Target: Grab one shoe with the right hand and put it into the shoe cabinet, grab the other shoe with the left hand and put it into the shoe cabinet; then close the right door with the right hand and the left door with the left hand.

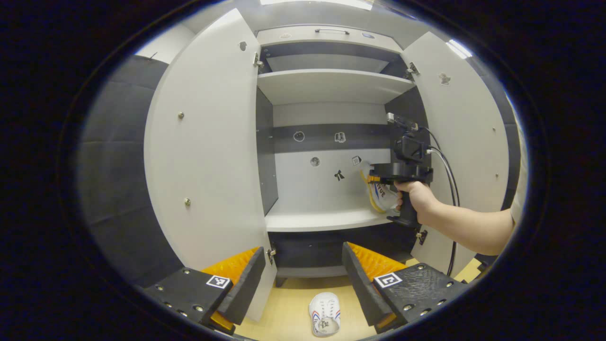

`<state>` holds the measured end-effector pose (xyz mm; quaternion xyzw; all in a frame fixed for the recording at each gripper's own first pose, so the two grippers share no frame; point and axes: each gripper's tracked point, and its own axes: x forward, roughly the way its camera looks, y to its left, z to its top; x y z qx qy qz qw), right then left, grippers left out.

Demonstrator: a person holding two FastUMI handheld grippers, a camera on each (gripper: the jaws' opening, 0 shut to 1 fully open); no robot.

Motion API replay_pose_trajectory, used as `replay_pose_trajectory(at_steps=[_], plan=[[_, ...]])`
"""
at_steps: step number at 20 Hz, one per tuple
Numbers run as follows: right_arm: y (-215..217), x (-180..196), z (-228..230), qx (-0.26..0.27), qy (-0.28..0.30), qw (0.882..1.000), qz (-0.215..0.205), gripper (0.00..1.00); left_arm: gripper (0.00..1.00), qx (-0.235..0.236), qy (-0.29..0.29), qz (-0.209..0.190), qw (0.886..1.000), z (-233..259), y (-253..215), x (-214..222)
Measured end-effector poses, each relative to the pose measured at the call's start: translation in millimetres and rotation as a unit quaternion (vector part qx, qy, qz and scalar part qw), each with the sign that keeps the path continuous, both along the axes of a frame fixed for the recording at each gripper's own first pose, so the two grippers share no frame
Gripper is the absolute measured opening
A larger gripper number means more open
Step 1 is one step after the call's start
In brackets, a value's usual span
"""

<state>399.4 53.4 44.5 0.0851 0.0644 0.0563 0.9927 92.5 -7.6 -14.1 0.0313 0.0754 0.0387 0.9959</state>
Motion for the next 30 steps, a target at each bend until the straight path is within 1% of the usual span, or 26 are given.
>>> replay_pose_trajectory(at_steps=[1,2,3,4,5,6,8,9,11,13,18,19,20,21,24,25,26,28,30], plan=[[1.9,-1.1,-6.8,-0.001,0.007,1.000,-0.005,0.11,0.94,-0.007,0.003,-0.003,1.000,-3.4,-1.1,-2.1],[2.5,-3.8,1.8,0.002,-0.012,1.000,-0.003,0.11,0.94,-0.011,0.006,-0.006,1.000,-5.8,-0.5,-4.2],[0.4,-5.0,17.7,0.003,-0.037,0.999,-0.009,0.22,0.94,-0.008,0.004,-0.006,1.000,-5.5,2.9,-6.7],[0.8,-10.7,32.1,0.003,-0.060,0.998,-0.015,0.23,0.94,-0.005,-0.002,-0.006,1.000,-2.4,7.5,-8.4],[0.8,-19.6,43.1,0.002,-0.077,0.997,-0.019,0.29,0.94,-0.005,-0.007,-0.008,1.000,-1.1,10.2,-10.4],[3.7,-31.1,51.0,-0.001,-0.087,0.996,-0.017,0.53,0.94,-0.009,-0.012,-0.012,1.000,0.3,12.6,-12.3],[5.6,-55.3,52.2,-0.016,-0.090,0.996,-0.020,1.00,0.94,-0.023,-0.015,-0.026,0.999,-1.1,15.2,-19.7],[6.1,-70.4,51.4,-0.025,-0.091,0.995,-0.025,0.98,0.94,-0.028,-0.016,-0.037,0.999,-2.2,16.7,-25.3],[5.5,-106.7,43.0,-0.041,-0.093,0.994,-0.042,0.98,0.94,-0.027,-0.016,-0.061,0.998,-5.4,22.0,-37.1],[8.7,-146.2,28.8,-0.041,-0.091,0.994,-0.052,0.98,0.94,-0.021,-0.009,-0.084,0.996,-17.1,27.9,-50.8],[7.7,-239.3,-31.8,-0.070,-0.047,0.993,-0.077,0.98,0.94,-0.007,0.017,-0.129,0.991,-58.1,39.8,-76.3],[6.3,-254.9,-40.6,-0.079,-0.038,0.993,-0.081,0.98,0.94,-0.007,0.023,-0.140,0.990,-69.0,38.9,-79.7],[3.3,-271.0,-49.3,-0.087,-0.031,0.992,-0.087,0.92,0.94,-0.007,0.029,-0.153,0.988,-78.0,35.8,-81.4],[-0.2,-287.4,-56.0,-0.091,-0.025,0.991,-0.094,0.98,0.94,-0.006,0.034,-0.166,0.986,-87.1,31.1,-82.8],[-9.5,-332.8,-77.4,-0.098,-0.006,0.988,-0.115,0.98,0.94,0.004,0.060,-0.198,0.978,-118.4,15.6,-82.5],[-14.1,-347.4,-84.8,-0.102,0.000,0.987,-0.125,0.92,0.94,0.007,0.069,-0.207,0.976,-131.4,10.6,-81.9],[-21.6,-361.1,-94.1,-0.104,0.009,0.985,-0.136,0.98,0.94,0.008,0.075,-0.214,0.974,-141.2,5.0,-81.2],[-38.4,-389.1,-113.5,-0.107,0.032,0.981,-0.156,0.99,0.94,0.007,0.081,-0.217,0.973,-159.5,-3.6,-75.8],[-58.2,-416.8,-131.7,-0.113,0.056,0.976,-0.177,0.99,0.94,0.005,0.105,-0.212,0.972,-188.3,-9.5,-68.0]])
